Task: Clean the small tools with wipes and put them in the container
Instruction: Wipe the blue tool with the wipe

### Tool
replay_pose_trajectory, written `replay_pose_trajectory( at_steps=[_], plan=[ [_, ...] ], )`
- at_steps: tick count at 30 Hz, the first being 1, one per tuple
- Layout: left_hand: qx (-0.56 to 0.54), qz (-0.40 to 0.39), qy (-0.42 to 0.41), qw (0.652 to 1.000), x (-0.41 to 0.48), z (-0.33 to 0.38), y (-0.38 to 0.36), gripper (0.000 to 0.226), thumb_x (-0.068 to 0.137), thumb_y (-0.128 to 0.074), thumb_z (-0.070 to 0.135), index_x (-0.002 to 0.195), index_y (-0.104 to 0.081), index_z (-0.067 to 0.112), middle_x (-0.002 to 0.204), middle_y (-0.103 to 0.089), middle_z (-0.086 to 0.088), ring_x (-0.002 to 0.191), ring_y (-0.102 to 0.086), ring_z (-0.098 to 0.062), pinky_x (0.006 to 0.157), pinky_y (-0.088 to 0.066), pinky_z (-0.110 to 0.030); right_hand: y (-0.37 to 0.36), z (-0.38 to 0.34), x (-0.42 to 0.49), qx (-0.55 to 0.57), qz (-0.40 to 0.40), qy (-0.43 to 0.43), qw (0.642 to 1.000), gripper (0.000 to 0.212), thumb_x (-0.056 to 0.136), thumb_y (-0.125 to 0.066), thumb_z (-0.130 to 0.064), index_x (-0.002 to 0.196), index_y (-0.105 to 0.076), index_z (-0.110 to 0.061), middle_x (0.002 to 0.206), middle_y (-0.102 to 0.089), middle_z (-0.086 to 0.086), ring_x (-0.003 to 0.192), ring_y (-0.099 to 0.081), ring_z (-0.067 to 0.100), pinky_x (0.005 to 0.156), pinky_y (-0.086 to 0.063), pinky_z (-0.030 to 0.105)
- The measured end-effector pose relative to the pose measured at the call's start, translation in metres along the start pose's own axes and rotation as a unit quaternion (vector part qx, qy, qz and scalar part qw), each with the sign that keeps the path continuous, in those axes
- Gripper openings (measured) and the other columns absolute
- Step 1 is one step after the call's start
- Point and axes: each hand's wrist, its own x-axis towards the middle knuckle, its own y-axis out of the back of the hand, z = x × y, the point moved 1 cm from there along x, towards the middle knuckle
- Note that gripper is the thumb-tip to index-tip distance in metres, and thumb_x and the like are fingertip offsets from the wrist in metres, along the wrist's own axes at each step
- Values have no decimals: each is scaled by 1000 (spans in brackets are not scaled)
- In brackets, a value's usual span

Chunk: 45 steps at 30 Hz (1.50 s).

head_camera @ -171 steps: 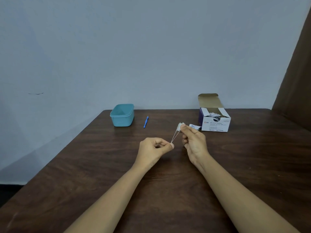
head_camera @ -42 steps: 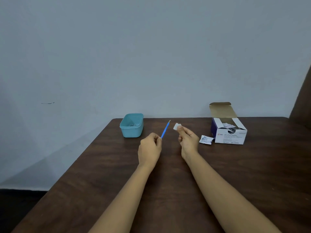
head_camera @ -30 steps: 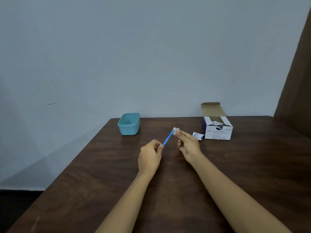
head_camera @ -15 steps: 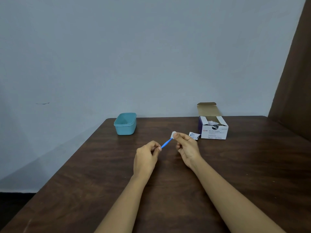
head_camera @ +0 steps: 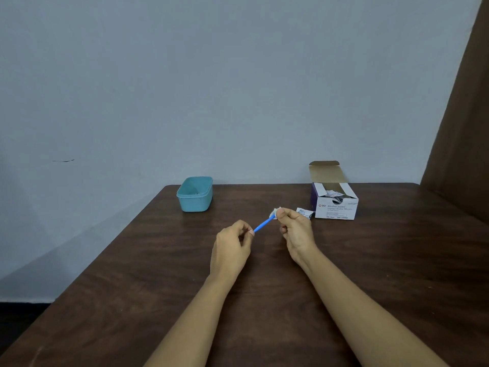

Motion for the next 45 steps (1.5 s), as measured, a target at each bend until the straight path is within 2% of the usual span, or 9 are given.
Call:
replay_pose_trajectory(
  at_steps=[3, 8, 11, 16, 20, 24, 32, 40, 45],
  plan=[
    [-3, 5, 3, 1000, 1, -1, 1, 5, 92, -62, 19, 96, -64, 22, 86, -65, 10, 74, -59, -2, 60, -41, -9, 0, 0, 1, 16, -19, -20, 999, 8, 88, -65, -7, 82, -69, -9, 77, -69, -8, 55, -42, 3, 53, -33, 16],
    [-1, 2, -6, 1000, 1, 0, 1, 5, 93, -60, 19, 95, -64, 21, 85, -64, 10, 73, -59, -3, 60, -40, -10, 0, 0, 2, -8, -40, -4, 999, 9, 83, -72, -15, 76, -68, -11, 63, -64, -15, 56, -32, 6, 56, -28, 20],
    [1, 3, -1, 1000, 1, 0, 2, 5, 93, -61, 19, 95, -64, 21, 85, -64, 10, 73, -58, -3, 60, -41, -10, 0, 2, 1, -28, -39, 13, 999, 11, 85, -70, -17, 76, -69, -10, 67, -65, -13, 55, -32, 6, 55, -30, 20],
    [4, 14, 7, 1000, 2, -1, 2, 4, 93, -61, 20, 95, -64, 21, 84, -64, 9, 72, -58, -3, 58, -41, -10, 0, 3, 3, -64, -30, 33, 997, 10, 92, -61, -11, 89, -71, -9, 60, -60, -15, 57, -37, 5, 55, -33, 20],
    [13, 14, 15, 1000, 2, -1, 1, 4, 93, -60, 21, 95, -64, 22, 83, -62, 10, 72, -57, -4, 56, -38, -10, 0, 7, 6, -99, -24, 44, 994, 13, 95, -56, -14, 94, -69, -9, 74, -58, -8, 58, -40, 4, 57, -35, 19],
    [14, 18, 23, 999, 4, -2, 1, 5, 93, -60, 20, 95, -63, 23, 85, -62, 10, 71, -57, -3, 56, -38, -10, 0, 10, 9, -128, -39, 52, 990, 17, 97, -54, -16, 104, -65, -6, 76, -58, -6, 63, -41, 5, 59, -36, 20],
    [11, 32, 6, 999, 5, -5, -1, 8, 94, -59, 18, 91, -62, 24, 82, -63, 10, 75, -57, -6, 59, -40, -14, -2, 11, 7, -133, -42, 64, 988, 16, 97, -54, -18, 88, -67, -18, 68, -51, -7, 61, -38, 5, 57, -36, 23],
    [11, 34, -1, 999, 6, -6, -3, 8, 94, -58, 18, 91, -62, 24, 84, -64, 9, 79, -58, -8, 62, -43, -17, -3, 11, 7, -180, -22, 114, 977, 18, 98, -51, -18, 85, -63, -18, 77, -60, -7, 66, -49, 4, 66, -40, 19],
    [10, 47, 8, 999, 7, -9, -3, 11, 94, -59, 17, 87, -61, 26, 80, -62, 11, 81, -58, -9, 65, -50, -25, 0, 13, 10, -200, -45, 99, 974, 18, 99, -49, -17, 88, -63, -11, 84, -61, -10, 73, -51, -1, 70, -39, 14]
  ],
)
